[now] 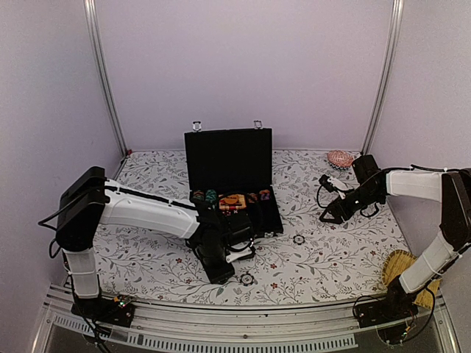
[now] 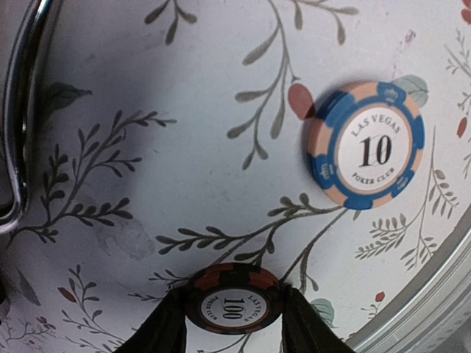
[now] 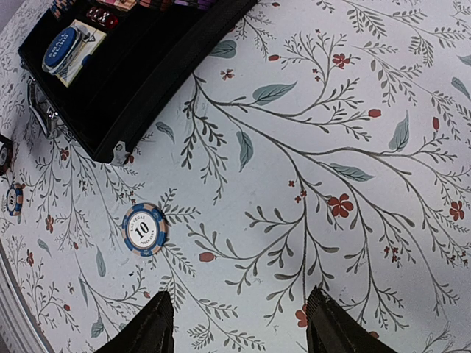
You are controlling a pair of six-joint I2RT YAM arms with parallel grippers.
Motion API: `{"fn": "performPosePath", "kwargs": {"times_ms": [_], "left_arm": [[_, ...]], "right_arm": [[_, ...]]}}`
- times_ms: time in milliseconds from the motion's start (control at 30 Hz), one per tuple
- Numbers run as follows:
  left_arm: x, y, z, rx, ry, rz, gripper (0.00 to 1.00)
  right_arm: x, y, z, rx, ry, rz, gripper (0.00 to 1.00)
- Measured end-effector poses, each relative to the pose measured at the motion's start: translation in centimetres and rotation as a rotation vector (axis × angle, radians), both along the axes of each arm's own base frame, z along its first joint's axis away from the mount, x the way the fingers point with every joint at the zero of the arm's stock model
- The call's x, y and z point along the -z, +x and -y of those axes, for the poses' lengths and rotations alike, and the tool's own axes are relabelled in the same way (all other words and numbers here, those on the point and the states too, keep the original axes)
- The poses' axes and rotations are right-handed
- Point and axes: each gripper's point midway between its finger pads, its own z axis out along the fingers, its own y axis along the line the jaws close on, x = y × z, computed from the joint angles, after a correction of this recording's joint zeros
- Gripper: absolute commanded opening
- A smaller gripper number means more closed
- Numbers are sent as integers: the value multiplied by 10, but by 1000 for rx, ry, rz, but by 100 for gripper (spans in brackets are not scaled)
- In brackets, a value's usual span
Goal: Pack up texas hold em set
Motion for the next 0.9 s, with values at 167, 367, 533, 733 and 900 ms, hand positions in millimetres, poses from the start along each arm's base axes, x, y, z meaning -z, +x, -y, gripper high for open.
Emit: {"fn": "performPosePath", "kwargs": {"times_ms": [167, 367, 533, 733, 900], "left_arm": [[-1, 1, 0, 0, 7, 4, 38], [-3, 1, 1, 0, 15, -2, 38], [-27, 11, 22, 2, -40, 27, 37], [-83, 50, 64, -6, -190, 184, 37], [-129, 115, 87, -85, -292, 424, 37]], "right_arm": [[0, 0, 0, 0, 0, 0, 63], [0, 0, 0, 0, 0, 0, 63], [0, 0, 0, 0, 0, 0, 63], [0, 0, 0, 0, 0, 0, 63], [0, 0, 0, 0, 0, 0, 63]]}}
